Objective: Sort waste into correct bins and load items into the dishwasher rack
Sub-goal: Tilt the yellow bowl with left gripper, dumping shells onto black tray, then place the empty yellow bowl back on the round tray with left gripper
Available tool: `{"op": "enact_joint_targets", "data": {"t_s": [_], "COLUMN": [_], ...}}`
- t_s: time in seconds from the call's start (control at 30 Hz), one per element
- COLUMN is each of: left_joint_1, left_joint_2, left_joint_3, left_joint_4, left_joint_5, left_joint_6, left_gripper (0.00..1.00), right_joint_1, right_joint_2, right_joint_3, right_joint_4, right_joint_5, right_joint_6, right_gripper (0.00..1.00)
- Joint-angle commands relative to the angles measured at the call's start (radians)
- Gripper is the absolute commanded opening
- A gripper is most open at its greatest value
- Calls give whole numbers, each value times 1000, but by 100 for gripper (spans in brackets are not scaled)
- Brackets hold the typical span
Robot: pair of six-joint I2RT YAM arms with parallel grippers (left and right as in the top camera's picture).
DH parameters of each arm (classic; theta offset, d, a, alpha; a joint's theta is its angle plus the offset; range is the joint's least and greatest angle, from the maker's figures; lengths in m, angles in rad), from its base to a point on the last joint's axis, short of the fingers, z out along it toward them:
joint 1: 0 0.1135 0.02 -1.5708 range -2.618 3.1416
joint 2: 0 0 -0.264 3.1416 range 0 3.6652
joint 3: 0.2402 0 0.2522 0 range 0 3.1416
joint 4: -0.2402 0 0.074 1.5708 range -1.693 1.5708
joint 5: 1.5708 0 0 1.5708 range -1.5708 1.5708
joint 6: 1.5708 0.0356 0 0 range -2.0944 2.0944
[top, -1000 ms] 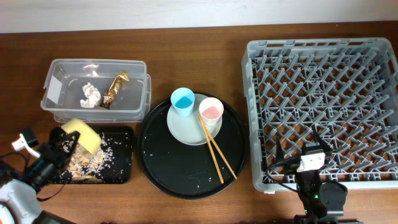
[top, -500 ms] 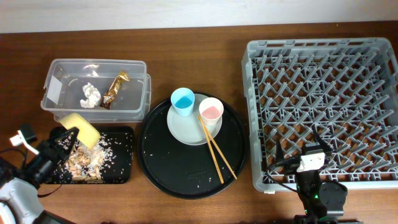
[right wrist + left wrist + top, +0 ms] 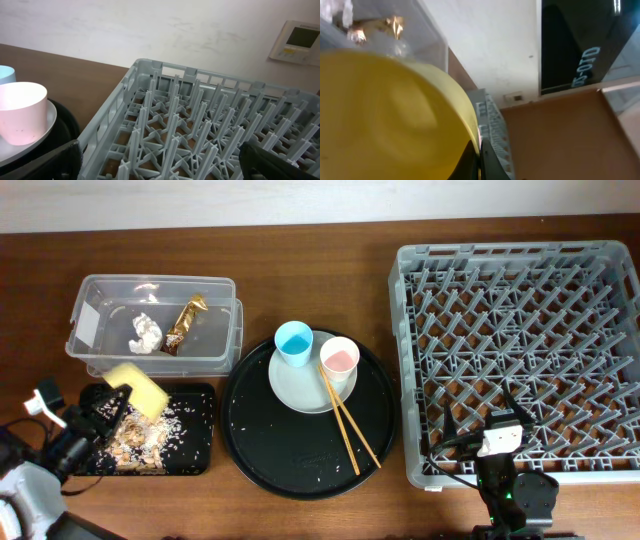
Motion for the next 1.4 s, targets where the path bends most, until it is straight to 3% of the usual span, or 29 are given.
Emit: {"op": "enact_joint_targets", "data": {"t_s": [0.0, 0.17, 0.33, 0.63, 0.7, 0.8, 1.13, 1.37], "left_joint_1": [-20, -136, -370, -990, -1164, -1263, -1456, -1628], "left_joint_2": [10, 10, -2, -25, -25, -25, -34, -36], "left_joint_3": [2, 2, 46, 60, 60, 60, 63, 61], "left_joint_4": [-18, -22, -14, 55, 72, 68, 68, 38], "left_joint_5": [-163, -235, -472, -989, -1189, -1375, -1363, -1364], "left_joint_6": [-29, -30, -106, -373, -488, -562, -570, -666], "left_gripper": [0, 0, 1, 0, 0, 0, 0, 0], "right_joint_1": [-8, -7, -7, -7, -7, -7, -7, -7], "right_joint_2": [-5, -5, -5, -5, -5, -5, -5, -5], "right_joint_3": [-5, -5, -5, -5, -5, -5, -5, -5], "right_joint_4": [-5, -5, -5, -5, -5, -5, -5, -5], "right_joint_5": [-6, -6, -6, -6, -6, -6, -6, -6], "right_joint_6": [-3, -3, -3, -3, -3, -3, -3, -3], "right_gripper": [98, 98, 98, 98, 98, 98, 98, 98]}}
